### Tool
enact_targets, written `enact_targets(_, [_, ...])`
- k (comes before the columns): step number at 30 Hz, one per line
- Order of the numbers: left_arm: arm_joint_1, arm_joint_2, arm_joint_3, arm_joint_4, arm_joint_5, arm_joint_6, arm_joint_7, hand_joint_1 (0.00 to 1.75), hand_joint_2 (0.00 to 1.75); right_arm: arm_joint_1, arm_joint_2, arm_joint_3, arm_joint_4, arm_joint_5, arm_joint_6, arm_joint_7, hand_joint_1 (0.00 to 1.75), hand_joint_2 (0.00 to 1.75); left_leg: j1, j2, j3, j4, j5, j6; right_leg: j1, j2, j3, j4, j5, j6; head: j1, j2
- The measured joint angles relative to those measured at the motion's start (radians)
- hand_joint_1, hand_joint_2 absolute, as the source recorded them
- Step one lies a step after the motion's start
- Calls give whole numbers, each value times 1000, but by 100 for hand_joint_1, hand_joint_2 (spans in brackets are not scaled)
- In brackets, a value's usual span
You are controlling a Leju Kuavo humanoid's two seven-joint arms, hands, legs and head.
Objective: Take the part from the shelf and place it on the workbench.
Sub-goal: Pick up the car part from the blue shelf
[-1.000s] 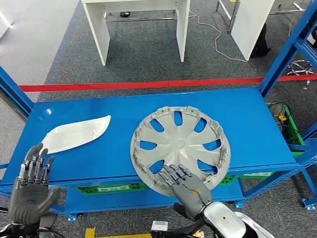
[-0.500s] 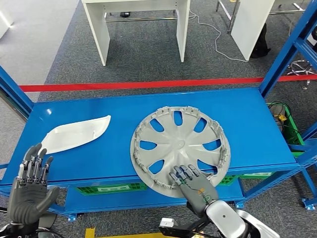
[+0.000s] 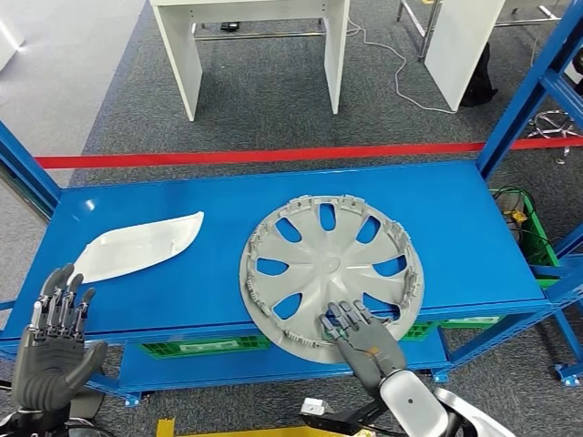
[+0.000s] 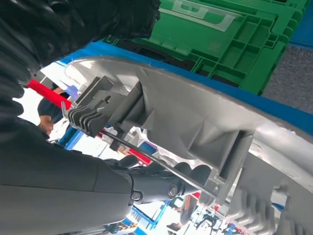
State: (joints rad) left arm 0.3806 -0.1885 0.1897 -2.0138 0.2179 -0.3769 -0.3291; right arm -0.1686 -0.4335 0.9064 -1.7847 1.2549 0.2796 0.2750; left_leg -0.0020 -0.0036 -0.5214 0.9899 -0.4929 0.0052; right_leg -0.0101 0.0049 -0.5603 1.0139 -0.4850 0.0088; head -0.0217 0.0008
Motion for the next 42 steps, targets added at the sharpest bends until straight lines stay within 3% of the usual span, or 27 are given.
enact_targets(1, [0, -1, 0, 0, 0, 0, 0, 0, 175, 1, 0, 0, 2, 1, 2, 0, 168, 175, 0, 0, 0, 0, 0, 0, 0, 0, 0, 0, 0, 0, 0, 0])
enact_targets(2, [0, -1, 0, 0, 0, 0, 1, 0, 175, 1, 0, 0, 4, 2, 4, 0, 175, 175, 0, 0, 0, 0, 0, 0, 0, 0, 0, 0, 0, 0, 0, 0])
enact_targets(35, [1, -2, 0, -11, 22, 7, 22, 0, 175, 50, 2, -23, 96, 12, -51, 82, 175, 175, -1, 0, 1, 0, 0, 0, -1, -1, 1, 0, 0, 0, 0, 0])
enact_targets(42, [4, -2, 0, -12, 22, 8, 21, 0, 175, 80, 18, -57, 97, 5, -138, 107, 175, 175, -1, 0, 1, 1, 0, 0, -1, -1, 2, 0, 0, 0, 0, 0])
